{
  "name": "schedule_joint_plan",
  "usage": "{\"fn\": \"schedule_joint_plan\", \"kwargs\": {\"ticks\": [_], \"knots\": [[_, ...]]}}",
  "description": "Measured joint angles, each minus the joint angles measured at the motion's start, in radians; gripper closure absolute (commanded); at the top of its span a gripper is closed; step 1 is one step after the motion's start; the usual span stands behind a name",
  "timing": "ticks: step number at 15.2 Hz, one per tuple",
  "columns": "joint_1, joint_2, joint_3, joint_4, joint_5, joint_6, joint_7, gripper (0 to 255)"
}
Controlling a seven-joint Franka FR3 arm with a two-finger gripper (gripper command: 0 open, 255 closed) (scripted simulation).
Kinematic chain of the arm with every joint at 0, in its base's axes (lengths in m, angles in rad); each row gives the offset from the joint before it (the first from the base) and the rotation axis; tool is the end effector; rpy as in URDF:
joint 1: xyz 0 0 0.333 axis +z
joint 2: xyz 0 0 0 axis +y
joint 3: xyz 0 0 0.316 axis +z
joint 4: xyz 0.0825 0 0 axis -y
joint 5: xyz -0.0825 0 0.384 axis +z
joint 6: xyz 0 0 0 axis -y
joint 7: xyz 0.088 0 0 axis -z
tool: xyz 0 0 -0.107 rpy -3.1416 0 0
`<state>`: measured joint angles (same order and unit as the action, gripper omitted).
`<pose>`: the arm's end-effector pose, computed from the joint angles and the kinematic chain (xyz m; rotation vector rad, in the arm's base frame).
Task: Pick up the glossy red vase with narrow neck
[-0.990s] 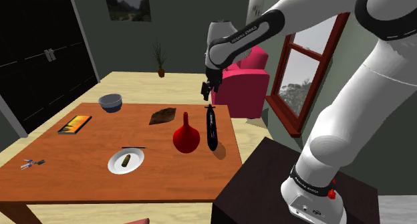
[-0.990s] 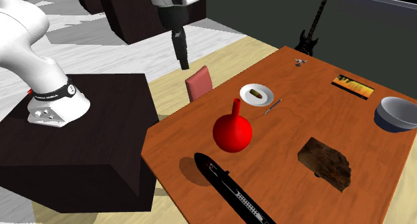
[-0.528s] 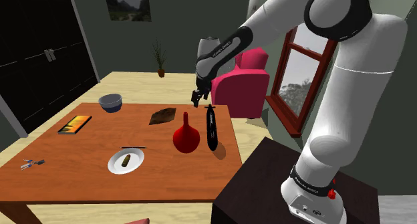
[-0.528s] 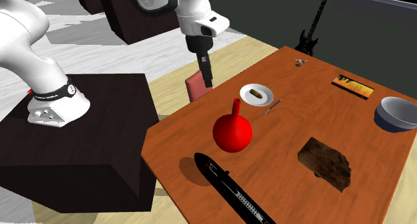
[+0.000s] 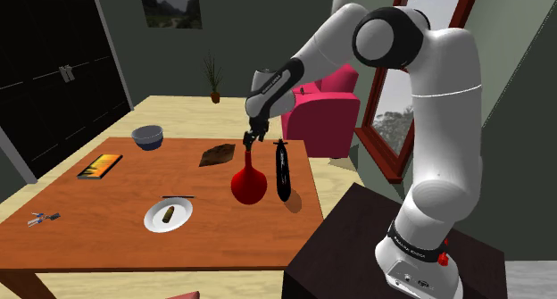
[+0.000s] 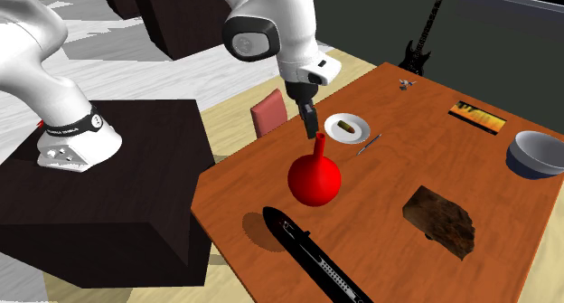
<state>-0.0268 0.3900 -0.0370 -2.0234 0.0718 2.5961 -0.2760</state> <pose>0.6182 -0.0400 0.2731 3.1159 0.2471 0.2907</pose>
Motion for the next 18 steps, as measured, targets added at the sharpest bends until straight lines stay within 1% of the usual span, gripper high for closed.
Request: {"fn": "schedule_joint_plan", "kwargs": {"ticks": [3,4,11,12,18], "knots": [[-0.012,0.114,0.015,0.106,0.020,0.017,-0.020,0],[-0.012,0.136,0.018,0.123,0.022,0.024,-0.020,0],[-0.018,0.213,0.026,0.144,0.030,0.081,-0.030,0],[-0.019,0.218,0.026,0.145,0.031,0.085,-0.031,255],[-0.020,0.222,0.027,0.145,0.031,0.090,-0.033,255]]}}
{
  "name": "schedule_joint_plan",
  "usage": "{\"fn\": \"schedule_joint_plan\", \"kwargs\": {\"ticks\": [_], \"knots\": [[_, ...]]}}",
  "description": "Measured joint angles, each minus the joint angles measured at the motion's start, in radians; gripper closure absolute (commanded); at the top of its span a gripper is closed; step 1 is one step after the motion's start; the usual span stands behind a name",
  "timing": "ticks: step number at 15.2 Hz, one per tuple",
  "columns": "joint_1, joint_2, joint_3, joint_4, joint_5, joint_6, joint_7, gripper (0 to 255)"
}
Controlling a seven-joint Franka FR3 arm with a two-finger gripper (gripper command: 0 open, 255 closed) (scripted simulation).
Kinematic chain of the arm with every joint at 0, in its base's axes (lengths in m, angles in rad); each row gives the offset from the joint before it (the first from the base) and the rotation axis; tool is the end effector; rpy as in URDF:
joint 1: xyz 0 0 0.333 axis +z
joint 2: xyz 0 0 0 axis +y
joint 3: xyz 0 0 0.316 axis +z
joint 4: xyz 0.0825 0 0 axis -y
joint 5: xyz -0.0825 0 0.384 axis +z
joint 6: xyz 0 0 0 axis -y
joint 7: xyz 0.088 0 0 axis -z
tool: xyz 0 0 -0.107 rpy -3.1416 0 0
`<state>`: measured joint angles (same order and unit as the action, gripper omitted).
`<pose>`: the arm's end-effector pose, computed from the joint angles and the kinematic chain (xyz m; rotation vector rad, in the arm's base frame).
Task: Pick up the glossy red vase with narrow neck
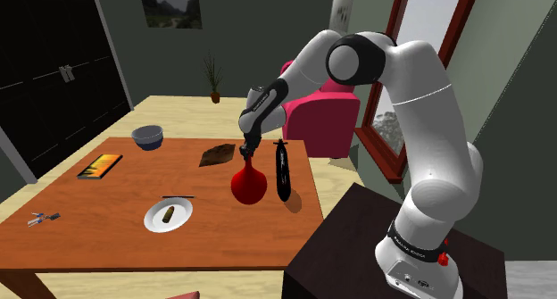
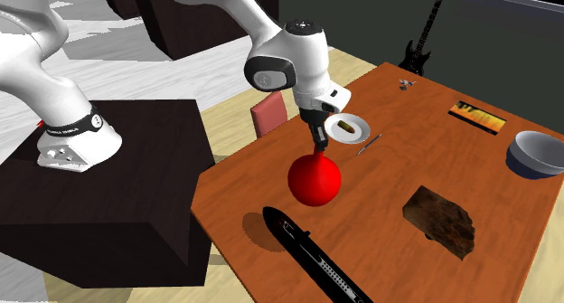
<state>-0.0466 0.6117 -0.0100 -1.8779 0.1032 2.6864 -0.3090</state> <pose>0.6535 -0.0399 0.2014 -3.1026 -0.2590 -0.3161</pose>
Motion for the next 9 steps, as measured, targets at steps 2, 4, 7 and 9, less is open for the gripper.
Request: {"fn": "schedule_joint_plan", "kwargs": {"ticks": [2,4,7,9], "knots": [[0.000,0.000,0.000,0.001,0.000,0.000,0.000,255],[0.001,0.000,0.000,0.000,0.000,-0.001,0.001,255],[0.004,-0.025,-0.003,-0.009,-0.002,-0.019,0.005,255],[0.005,-0.045,-0.004,-0.013,-0.004,-0.035,0.007,255]]}}
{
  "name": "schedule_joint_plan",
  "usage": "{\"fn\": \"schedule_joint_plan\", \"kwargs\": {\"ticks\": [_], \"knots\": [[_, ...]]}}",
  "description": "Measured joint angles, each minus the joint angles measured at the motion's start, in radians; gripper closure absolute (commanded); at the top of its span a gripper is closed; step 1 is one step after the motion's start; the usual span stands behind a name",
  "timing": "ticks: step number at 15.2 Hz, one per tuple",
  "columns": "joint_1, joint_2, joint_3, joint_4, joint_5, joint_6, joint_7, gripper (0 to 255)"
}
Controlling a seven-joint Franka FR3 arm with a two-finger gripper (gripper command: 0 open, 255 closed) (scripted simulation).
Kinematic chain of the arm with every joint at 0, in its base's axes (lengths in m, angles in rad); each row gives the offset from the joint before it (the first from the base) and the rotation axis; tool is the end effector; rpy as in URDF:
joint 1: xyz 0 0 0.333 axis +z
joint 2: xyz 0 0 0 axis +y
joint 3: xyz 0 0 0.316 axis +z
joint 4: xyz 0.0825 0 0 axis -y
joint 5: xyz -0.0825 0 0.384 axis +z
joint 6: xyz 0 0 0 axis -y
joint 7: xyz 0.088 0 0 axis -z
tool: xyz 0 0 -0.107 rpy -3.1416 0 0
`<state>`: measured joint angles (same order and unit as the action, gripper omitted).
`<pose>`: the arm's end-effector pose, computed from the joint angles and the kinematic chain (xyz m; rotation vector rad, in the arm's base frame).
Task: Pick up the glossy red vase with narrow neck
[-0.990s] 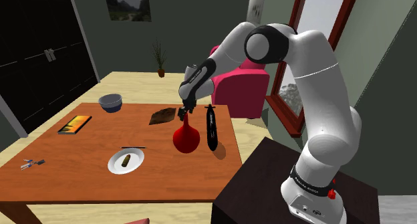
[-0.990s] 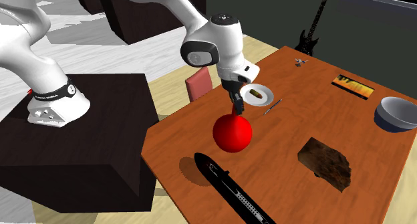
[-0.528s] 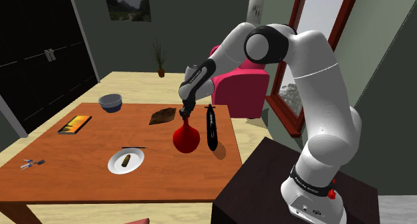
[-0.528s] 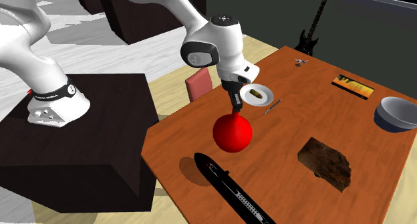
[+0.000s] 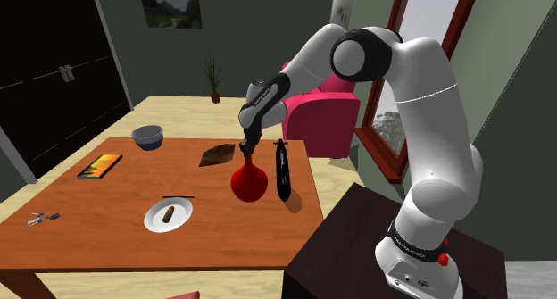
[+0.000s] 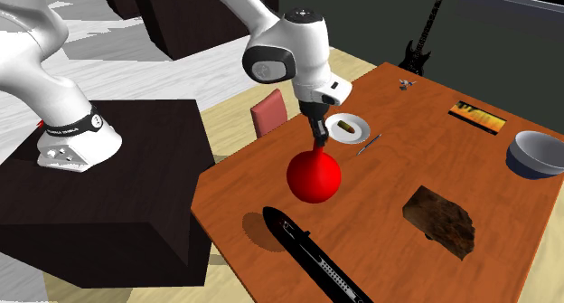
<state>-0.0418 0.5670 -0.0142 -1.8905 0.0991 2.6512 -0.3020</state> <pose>0.6516 -0.0386 0.2217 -3.1031 -0.2582 -0.3111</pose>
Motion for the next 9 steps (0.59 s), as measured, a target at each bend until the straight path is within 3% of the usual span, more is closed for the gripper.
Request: {"fn": "schedule_joint_plan", "kwargs": {"ticks": [9], "knots": [[0.006,-0.084,-0.007,0.006,-0.009,-0.090,0.012,255]]}}
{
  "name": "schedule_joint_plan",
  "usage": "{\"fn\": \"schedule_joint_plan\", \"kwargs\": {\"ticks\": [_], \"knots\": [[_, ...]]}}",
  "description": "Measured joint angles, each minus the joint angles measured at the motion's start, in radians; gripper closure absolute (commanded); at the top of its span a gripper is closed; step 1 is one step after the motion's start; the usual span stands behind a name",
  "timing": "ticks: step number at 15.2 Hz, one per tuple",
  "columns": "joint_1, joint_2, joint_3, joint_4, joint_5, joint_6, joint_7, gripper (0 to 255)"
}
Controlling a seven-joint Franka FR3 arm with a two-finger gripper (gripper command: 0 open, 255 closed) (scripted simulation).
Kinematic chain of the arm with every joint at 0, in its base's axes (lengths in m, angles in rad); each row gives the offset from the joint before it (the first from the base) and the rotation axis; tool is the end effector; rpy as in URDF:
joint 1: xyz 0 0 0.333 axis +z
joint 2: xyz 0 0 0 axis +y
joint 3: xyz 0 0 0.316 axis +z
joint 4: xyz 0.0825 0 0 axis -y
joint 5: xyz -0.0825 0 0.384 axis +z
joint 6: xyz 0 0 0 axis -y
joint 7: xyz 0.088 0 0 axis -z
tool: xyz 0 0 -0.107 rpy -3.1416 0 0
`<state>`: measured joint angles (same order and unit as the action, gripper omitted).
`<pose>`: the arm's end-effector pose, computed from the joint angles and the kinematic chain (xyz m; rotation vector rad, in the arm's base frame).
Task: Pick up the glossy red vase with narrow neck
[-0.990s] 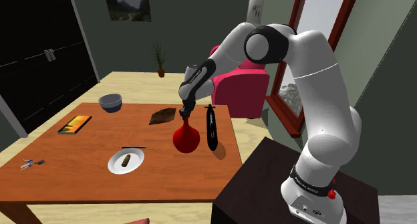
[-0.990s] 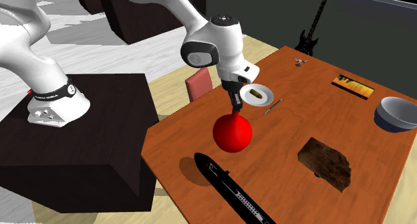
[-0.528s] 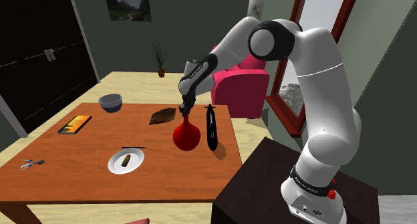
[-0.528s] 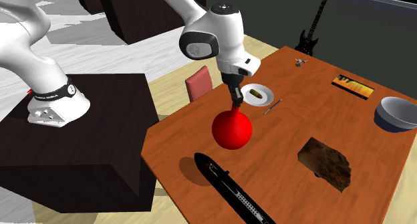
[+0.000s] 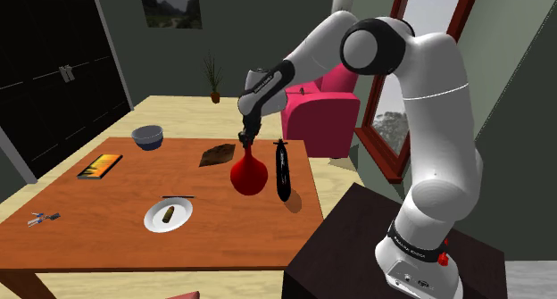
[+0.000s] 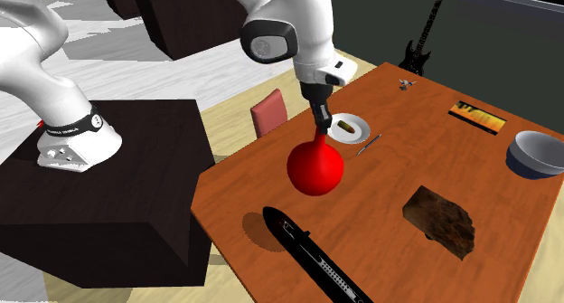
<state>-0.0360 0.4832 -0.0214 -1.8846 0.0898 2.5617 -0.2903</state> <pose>0.6531 -0.0379 0.2695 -3.1030 -0.2581 -0.3112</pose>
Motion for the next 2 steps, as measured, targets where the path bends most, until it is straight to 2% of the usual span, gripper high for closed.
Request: {"fn": "schedule_joint_plan", "kwargs": {"ticks": [2], "knots": [[-0.001,-0.014,-0.001,0.001,-0.001,-0.015,0.000,255]]}}
